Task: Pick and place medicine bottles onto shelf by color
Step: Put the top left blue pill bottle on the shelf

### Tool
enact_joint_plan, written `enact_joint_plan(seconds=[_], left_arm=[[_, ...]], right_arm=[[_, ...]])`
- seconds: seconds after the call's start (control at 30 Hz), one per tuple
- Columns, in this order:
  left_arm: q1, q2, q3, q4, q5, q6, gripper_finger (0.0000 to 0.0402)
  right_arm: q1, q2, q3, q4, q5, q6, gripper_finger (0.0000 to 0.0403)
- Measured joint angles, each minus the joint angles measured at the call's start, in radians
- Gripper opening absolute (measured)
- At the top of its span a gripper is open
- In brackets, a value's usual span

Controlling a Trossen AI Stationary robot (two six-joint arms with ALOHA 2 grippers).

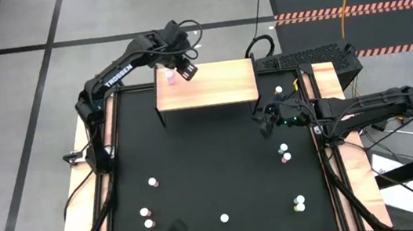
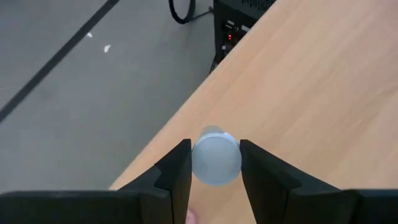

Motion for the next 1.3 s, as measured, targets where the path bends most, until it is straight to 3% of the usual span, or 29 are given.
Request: enact_joint_plan(seconds=[0.5,1.3], left_arm=[[0.002,0.029,0.000,0.009,-0.031,0.118,0.0129],[0.003,0.049,0.000,-0.015,-0.029,0.127,0.0129]], right_arm=[[-0.009,0.000,0.000,0.002,0.000,0.110,0.0208],[-0.008,0.001,0.000,0.002,-0.003,0.133,0.0208]])
